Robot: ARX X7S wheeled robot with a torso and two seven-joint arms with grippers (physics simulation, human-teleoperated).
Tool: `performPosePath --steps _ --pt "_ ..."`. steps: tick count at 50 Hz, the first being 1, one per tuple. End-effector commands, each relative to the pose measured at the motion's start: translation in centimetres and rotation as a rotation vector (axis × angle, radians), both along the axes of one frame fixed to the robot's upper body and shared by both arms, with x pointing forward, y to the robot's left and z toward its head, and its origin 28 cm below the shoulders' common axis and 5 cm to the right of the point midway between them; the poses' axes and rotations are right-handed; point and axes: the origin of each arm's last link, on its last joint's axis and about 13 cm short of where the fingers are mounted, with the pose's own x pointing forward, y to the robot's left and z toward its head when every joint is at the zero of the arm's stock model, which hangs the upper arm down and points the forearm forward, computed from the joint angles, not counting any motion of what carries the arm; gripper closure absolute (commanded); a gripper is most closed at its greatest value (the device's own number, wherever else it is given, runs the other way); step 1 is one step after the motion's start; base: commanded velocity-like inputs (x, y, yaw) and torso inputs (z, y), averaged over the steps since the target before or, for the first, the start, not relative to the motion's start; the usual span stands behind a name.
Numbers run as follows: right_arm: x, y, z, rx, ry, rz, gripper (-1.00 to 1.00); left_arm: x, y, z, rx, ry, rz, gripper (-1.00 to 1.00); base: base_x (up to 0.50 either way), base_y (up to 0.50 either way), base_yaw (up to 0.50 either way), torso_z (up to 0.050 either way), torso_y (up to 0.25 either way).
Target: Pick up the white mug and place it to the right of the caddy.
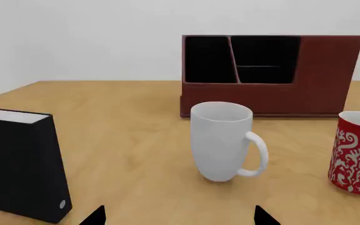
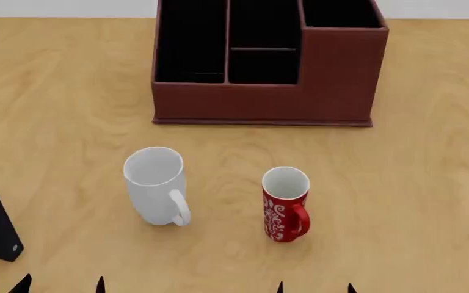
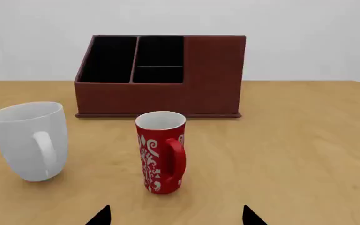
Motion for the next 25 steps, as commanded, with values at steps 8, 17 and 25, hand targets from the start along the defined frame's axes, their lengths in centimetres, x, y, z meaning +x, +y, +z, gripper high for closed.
performPosePath --steps 8,17,25 --pt "-0.5 0.2 1.5 -0.009 0.009 -0.014 -1.00 -0.5 0.3 2.0 -0.011 -0.034 0.019 -1.00 0.00 0.00 0.00 0.000 0.000" --pt "-0.7 -0.1 7.6 -0.071 0.004 -0.059 -1.00 -1.2 1.2 6.6 0.093 -0.074 0.136 -1.00 0.00 0.00 0.00 0.000 0.000" --pt "-1.4 -0.4 11.8 -0.106 -0.040 -0.072 -1.00 -2.1 1.5 10.3 0.100 -0.096 0.136 -1.00 0.00 0.00 0.00 0.000 0.000"
